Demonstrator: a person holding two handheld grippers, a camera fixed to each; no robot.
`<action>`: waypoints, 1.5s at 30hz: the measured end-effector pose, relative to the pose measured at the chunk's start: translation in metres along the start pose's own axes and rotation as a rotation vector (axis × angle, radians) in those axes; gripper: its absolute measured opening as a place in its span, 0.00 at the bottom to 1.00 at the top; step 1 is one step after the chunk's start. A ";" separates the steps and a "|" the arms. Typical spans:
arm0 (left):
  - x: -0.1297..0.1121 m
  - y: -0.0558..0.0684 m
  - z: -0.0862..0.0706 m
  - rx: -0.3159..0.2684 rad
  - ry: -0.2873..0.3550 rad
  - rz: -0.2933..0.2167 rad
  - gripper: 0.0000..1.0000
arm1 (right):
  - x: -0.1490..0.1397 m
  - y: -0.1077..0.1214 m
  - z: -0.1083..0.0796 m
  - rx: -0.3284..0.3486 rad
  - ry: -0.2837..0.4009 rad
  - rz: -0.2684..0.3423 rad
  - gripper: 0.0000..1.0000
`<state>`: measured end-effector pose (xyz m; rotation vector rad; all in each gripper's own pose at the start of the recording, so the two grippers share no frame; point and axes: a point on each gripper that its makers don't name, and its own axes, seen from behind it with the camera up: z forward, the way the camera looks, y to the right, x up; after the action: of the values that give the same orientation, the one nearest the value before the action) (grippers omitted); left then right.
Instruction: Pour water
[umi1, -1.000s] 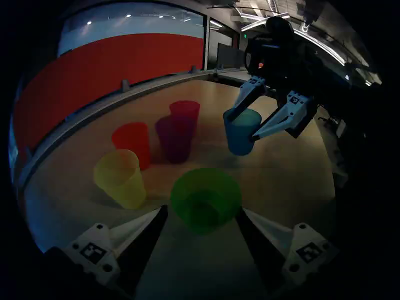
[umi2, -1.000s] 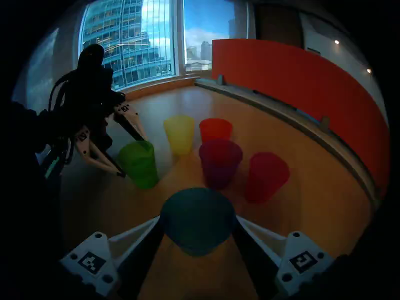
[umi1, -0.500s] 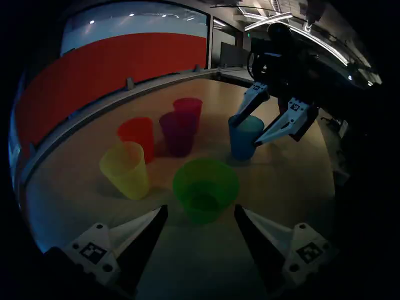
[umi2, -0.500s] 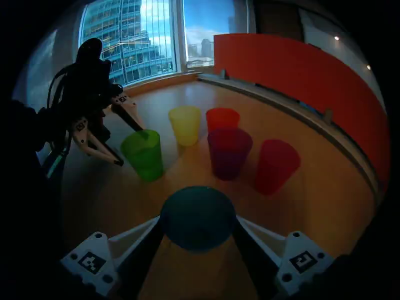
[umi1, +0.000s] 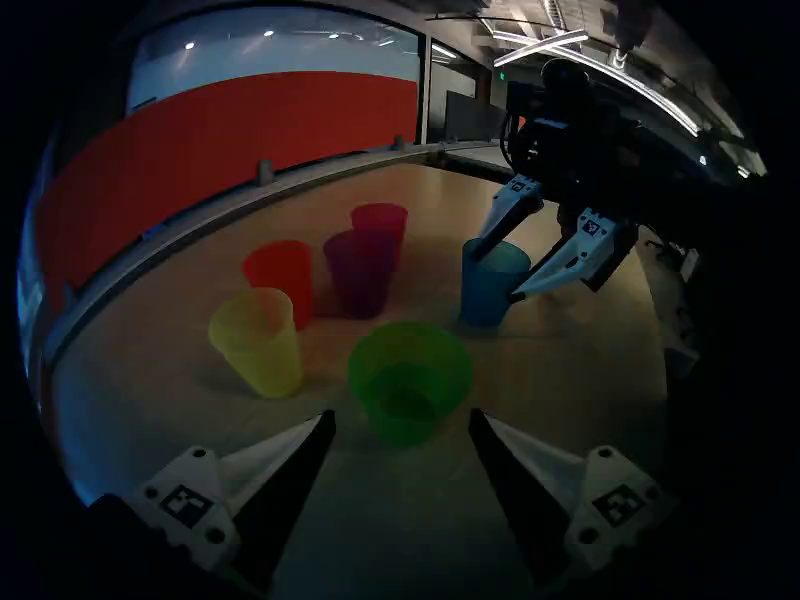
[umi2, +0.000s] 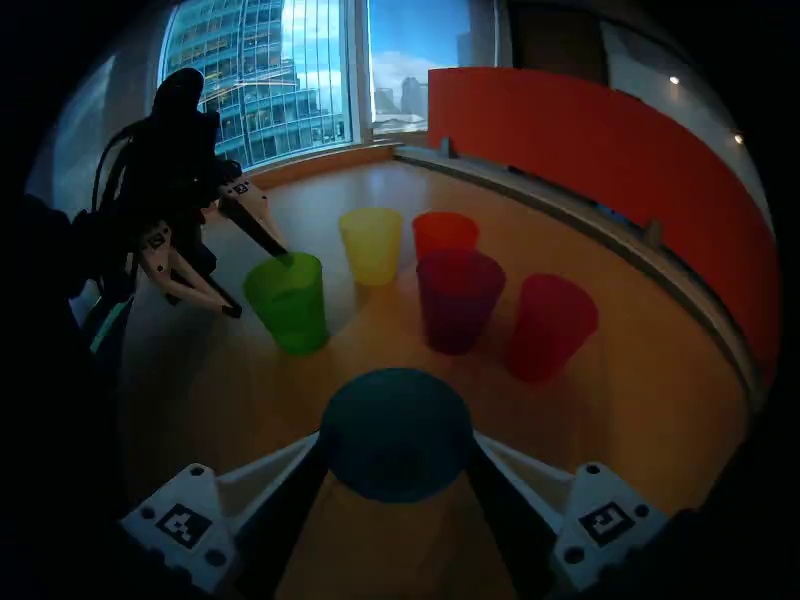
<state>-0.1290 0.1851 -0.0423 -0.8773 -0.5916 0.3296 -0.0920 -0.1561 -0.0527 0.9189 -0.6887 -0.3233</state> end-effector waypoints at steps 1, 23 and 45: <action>0.000 0.000 -0.001 0.001 0.001 -0.002 0.99 | -0.001 0.000 0.000 -0.004 -0.002 0.000 0.94; -0.002 -0.018 -0.044 0.139 0.076 -0.078 0.99 | -0.030 0.009 -0.054 -0.137 0.026 0.059 1.00; 0.020 -0.064 -0.099 0.446 0.277 -0.132 0.99 | -0.011 0.052 -0.116 -0.373 0.228 0.175 1.00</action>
<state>-0.0505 0.0949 -0.0331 -0.4401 -0.2979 0.2027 -0.0238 -0.0482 -0.0630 0.5255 -0.4726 -0.1790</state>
